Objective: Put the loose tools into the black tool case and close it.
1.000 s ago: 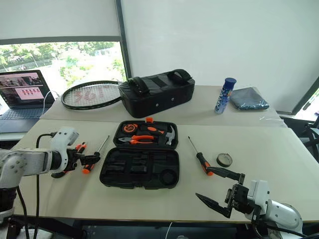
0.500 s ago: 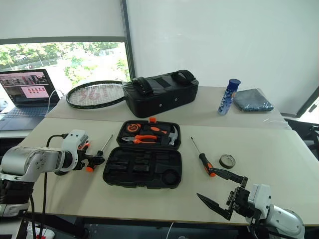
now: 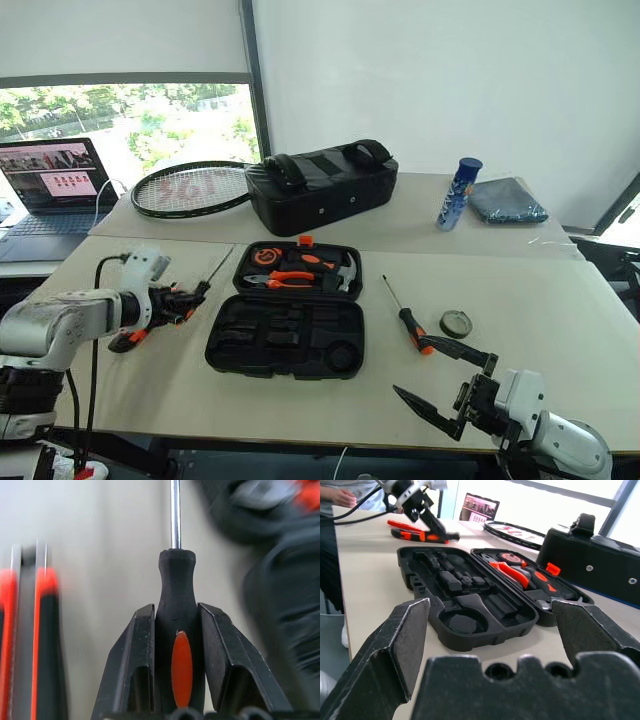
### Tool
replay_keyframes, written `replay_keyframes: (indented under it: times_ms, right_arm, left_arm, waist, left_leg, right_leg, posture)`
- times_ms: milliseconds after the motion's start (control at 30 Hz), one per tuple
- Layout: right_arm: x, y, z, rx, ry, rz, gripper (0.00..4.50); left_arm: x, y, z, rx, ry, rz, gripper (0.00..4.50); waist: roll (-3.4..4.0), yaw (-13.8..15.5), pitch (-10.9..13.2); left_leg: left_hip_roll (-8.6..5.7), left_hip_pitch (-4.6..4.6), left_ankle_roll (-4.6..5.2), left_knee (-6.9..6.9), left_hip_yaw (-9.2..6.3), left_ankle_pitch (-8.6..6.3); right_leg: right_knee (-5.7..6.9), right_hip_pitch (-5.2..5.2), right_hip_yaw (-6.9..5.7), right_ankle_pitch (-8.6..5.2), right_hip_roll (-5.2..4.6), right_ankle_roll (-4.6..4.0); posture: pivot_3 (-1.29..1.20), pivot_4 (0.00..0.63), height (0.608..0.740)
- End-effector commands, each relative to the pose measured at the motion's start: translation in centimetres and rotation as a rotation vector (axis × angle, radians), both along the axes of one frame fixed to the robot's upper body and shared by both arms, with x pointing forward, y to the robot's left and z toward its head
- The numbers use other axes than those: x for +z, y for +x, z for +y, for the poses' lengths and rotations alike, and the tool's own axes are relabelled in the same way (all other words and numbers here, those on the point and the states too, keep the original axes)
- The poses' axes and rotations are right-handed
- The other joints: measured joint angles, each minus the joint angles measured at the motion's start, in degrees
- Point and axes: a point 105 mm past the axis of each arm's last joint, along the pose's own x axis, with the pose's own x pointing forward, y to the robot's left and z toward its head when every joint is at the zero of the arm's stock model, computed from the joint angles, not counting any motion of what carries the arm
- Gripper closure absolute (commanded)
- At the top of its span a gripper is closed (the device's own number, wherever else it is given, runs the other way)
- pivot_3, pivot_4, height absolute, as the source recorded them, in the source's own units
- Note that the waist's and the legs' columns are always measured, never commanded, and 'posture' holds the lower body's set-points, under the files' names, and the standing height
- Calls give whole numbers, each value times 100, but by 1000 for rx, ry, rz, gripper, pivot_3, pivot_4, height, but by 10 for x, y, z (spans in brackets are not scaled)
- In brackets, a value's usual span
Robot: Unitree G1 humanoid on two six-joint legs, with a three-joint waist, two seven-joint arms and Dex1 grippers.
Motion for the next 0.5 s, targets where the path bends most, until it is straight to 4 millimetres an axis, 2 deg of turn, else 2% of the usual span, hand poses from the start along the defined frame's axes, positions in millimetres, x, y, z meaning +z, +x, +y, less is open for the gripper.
replay_keyframes:
  times_ms: [33,100,167,267,300,400,500]
  right_arm:
    - [13,-4,-5,-28,-15,-52,0]
    - [15,-5,-5,-35,-17,-51,0]
    - [19,-5,-8,-62,-2,-57,0]
    - [23,-7,-9,-90,17,-59,0]
    - [23,-8,-8,-97,19,-58,0]
    - [22,-12,-6,-107,27,-53,0]
    - [23,-14,-3,-107,31,-57,0]
  left_arm:
    - [55,-8,-29,-318,-4,-337,3683]
    - [59,-15,-49,-507,29,-409,3683]
    - [39,-16,-72,-744,184,-381,3683]
    - [14,-8,-87,-937,388,-347,3683]
    - [9,-4,-91,-970,427,-341,3683]
    - [-2,26,-100,-882,510,-272,3683]
    - [-7,30,-109,-928,525,-247,3683]
  waist:
    - [1,8,0]
    - [1,33,0]
    - [1,105,0]
    - [14,133,-8]
    - [16,131,-9]
    - [14,127,-8]
    - [12,71,-6]
  left_leg:
    - [-1,1,0,0,1,0]
    - [-2,0,0,0,3,0]
    - [-4,1,0,3,4,1]
    - [-10,4,1,13,5,2]
    - [-11,3,2,13,7,2]
    - [-9,-8,3,19,-1,2]
    - [-9,-32,6,33,-10,1]
  right_leg:
    - [-1,1,0,0,-2,0]
    - [-3,3,0,0,-3,0]
    - [-3,7,-2,0,-3,0]
    - [-7,17,-5,0,-2,1]
    - [-7,17,-3,-1,-1,2]
    - [-7,14,-7,-1,3,3]
    - [-6,-2,-10,-2,4,6]
  posture:
    - [0,150,740]
    - [0,150,740]
    - [0,150,740]
    - [0,150,740]
    - [0,150,740]
    - [0,150,740]
    - [0,150,740]
